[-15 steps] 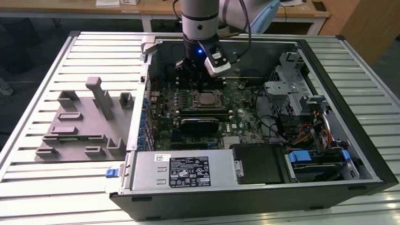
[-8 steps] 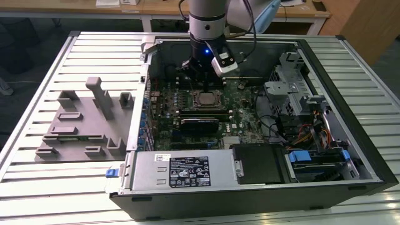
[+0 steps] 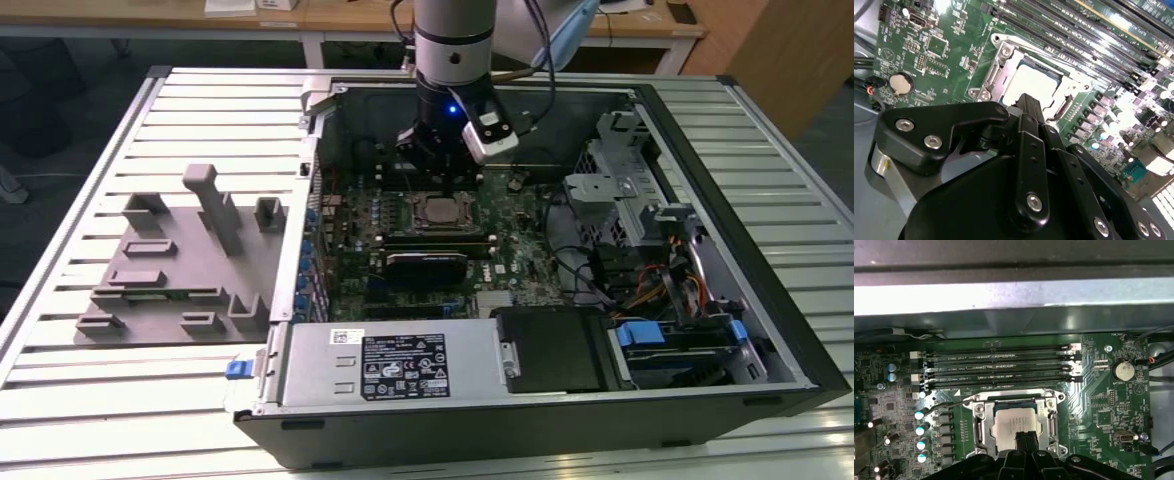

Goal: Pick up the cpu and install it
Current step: 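Close the cpu cover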

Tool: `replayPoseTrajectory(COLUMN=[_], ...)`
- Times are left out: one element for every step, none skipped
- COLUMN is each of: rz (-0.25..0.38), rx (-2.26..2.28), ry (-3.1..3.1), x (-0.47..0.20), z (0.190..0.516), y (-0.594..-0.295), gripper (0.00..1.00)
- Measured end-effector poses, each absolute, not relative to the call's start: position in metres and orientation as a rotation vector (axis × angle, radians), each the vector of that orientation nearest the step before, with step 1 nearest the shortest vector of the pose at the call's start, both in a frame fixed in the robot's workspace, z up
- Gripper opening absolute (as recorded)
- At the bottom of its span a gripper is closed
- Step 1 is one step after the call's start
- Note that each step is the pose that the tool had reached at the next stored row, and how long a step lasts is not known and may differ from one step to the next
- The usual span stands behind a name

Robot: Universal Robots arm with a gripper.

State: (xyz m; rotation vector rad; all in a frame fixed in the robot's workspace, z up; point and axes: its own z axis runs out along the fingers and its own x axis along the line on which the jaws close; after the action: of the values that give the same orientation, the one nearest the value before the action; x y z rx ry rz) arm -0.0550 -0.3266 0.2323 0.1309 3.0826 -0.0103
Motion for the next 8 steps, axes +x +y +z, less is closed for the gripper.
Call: replayPoseTrajectory(rz=[-0.011,-0.011,-0.011,-0.011,-0.01,-0.011,-0.011,-0.01], rx=[0.131,0.131,0.131,0.131,0.131,0.131,0.131,0.131], ry=[3.083,3.083,3.083,3.083,3.083,3.083,3.083,3.083], x=[-0.0549,-0.0549,-0.0549,-0.0549,-0.0549,-0.0549,-0.0549,-0.0549], z=[0.2329,0.2339,0.2351,0.2365,0.2378,0.239,0.2401,0.2405], y=[-0.3266,-0.3266,-0.3266,-0.3266,-0.3266,-0.3266,-0.3266,-0.3265], gripper=[0.11,0.11,0.11,0.11,0.11,0.11,0.11,0.11])
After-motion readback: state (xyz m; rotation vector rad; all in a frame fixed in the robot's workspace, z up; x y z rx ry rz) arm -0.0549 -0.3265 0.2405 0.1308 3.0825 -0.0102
